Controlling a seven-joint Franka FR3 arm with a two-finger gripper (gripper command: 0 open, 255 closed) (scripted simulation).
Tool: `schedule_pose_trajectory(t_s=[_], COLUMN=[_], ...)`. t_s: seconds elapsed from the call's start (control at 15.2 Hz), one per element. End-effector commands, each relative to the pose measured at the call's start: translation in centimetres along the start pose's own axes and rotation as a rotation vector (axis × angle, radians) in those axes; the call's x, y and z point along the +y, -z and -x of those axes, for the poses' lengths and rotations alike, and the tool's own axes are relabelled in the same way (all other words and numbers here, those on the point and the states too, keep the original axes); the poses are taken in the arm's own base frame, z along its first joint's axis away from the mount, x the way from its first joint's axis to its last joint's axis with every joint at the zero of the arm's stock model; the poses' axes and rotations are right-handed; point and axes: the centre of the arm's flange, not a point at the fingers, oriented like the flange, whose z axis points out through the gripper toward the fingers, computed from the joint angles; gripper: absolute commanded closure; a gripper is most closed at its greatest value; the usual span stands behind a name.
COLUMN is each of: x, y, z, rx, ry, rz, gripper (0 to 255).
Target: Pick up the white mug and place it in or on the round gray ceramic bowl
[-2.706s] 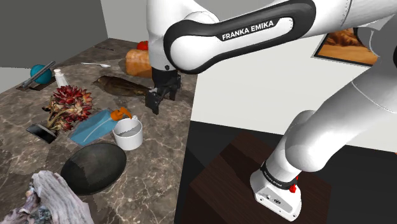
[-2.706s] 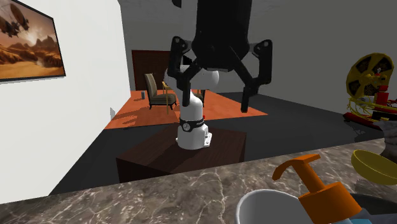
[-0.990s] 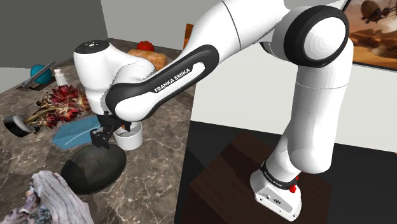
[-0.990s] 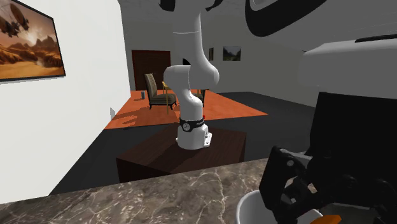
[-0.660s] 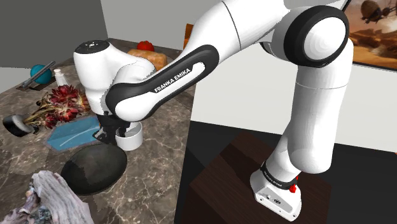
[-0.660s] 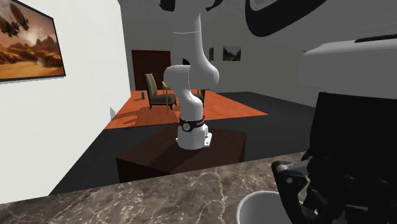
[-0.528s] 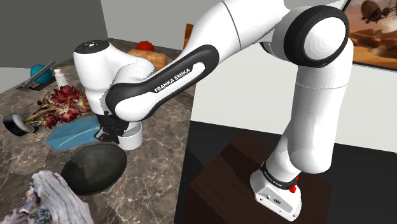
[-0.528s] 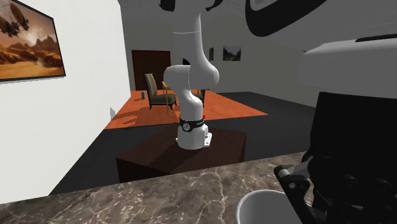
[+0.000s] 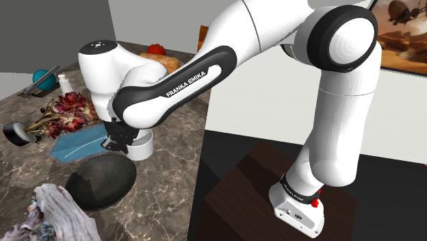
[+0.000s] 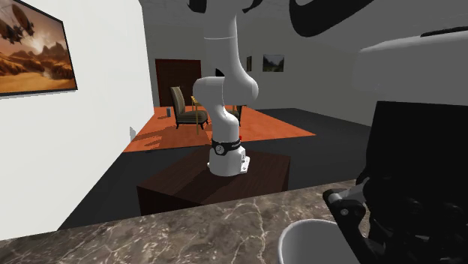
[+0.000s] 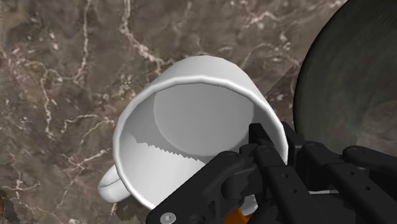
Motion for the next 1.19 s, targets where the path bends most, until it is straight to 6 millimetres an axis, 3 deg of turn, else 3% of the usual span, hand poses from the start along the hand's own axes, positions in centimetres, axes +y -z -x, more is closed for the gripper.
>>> schedule_pose_trajectory(t_s=[0.0, 1.12], x=[0.0, 0.5], y=[0.9, 9.9], z=[-0.1, -0.7], rx=[0.000, 0.000], ry=[0.000, 0.000], rz=[0.000, 0.000], gripper=[255, 255])
